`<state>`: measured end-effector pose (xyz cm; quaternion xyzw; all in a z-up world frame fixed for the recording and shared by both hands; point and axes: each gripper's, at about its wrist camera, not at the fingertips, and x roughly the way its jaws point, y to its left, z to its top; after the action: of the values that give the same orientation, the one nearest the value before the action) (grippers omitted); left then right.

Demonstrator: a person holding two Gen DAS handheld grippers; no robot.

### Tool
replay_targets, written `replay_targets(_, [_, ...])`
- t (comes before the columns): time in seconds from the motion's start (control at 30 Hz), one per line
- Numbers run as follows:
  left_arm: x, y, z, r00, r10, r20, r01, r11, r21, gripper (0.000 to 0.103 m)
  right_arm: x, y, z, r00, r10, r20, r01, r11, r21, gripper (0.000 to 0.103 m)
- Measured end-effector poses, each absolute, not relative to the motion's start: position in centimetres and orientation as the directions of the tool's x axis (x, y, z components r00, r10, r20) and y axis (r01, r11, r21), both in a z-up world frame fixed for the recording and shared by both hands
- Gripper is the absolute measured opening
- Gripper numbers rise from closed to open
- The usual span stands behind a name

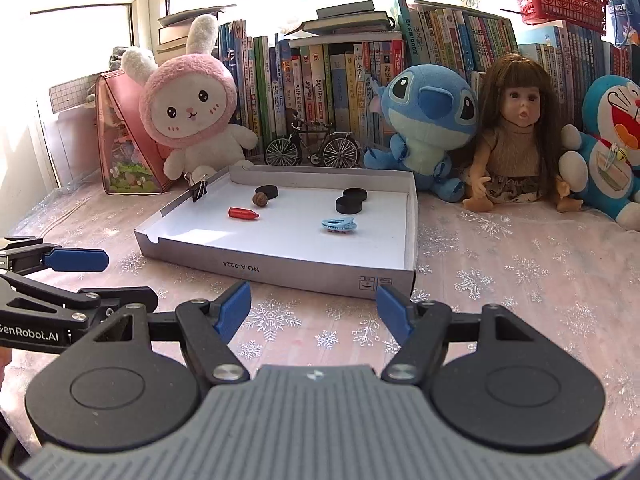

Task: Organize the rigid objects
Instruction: 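Withdraw both open grippers from the tray toward the remaining table objects, then close the left gripper on a second red crayon while the right gripper grasps a black binder clip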

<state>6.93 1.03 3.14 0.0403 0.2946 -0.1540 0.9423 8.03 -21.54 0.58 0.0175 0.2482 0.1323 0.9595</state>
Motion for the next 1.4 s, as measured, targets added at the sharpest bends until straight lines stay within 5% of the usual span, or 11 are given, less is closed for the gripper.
replay_targets(0.33, [2.9,3.6,1.7,0.722,-0.3,-0.624,0.364,0.931,-0.026,0.082,2.5,-23.9,-1.3,0.73,0.461,-0.505,-0.487,0.869,0.089,0.083])
replay_targets(0.6, [2.4,3.3,0.2,0.704,-0.269,-0.657,0.392,0.919,0.043,0.077,1.1,-22.7,-2.6,0.692,0.478,-0.54,-0.54,0.84,0.052,0.083])
replay_targets(1.0, [3.3,1.5,-1.2,0.727,-0.289,-0.623,0.411,0.91,0.058,0.064,1.2,-21.4,-3.3,0.709,0.433,-0.557,-0.518,0.855,0.005,0.067])
replay_targets(1.17, [3.4,1.5,-1.3,0.734,-0.298,-0.61,0.406,0.913,0.042,0.045,1.4,-21.8,-3.4,0.725,0.405,-0.558,-0.481,0.877,0.011,0.066])
replay_targets(1.4, [3.4,1.4,-1.3,0.752,-0.271,-0.601,0.378,0.924,0.057,0.043,1.7,-22.6,-3.5,0.749,0.368,-0.55,-0.422,0.906,0.032,0.046])
